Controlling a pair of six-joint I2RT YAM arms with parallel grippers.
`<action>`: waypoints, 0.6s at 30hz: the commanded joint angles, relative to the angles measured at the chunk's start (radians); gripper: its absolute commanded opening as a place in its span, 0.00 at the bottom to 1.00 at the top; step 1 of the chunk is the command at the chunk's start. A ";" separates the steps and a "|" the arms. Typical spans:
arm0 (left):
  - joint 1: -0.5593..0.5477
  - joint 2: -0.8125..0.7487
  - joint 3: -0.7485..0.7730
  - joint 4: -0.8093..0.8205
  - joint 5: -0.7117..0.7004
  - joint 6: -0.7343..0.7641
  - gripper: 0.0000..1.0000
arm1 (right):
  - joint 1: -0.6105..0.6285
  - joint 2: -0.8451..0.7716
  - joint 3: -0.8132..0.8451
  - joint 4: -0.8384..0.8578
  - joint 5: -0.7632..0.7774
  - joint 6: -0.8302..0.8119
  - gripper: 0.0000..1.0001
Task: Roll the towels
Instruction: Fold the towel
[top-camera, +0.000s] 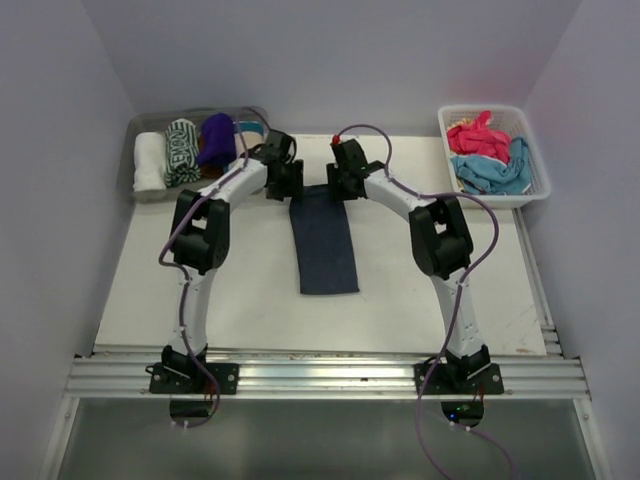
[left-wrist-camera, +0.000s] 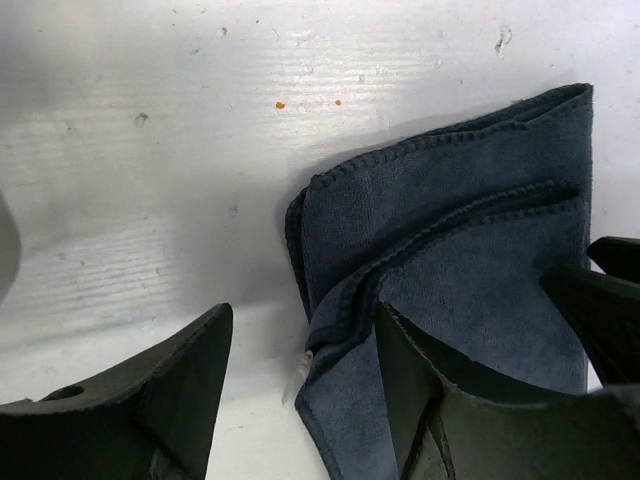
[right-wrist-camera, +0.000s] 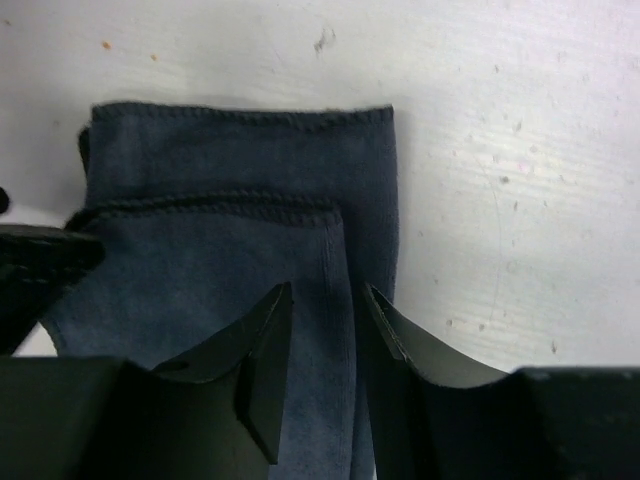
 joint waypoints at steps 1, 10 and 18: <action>0.002 -0.122 -0.019 0.035 -0.039 -0.001 0.63 | -0.001 -0.128 -0.065 0.052 0.044 0.004 0.38; -0.030 -0.271 -0.093 0.020 -0.024 0.027 0.62 | -0.002 -0.199 -0.183 0.060 0.015 0.023 0.38; -0.065 -0.380 -0.215 0.029 0.002 0.007 0.60 | -0.002 -0.067 -0.077 -0.035 0.038 0.019 0.49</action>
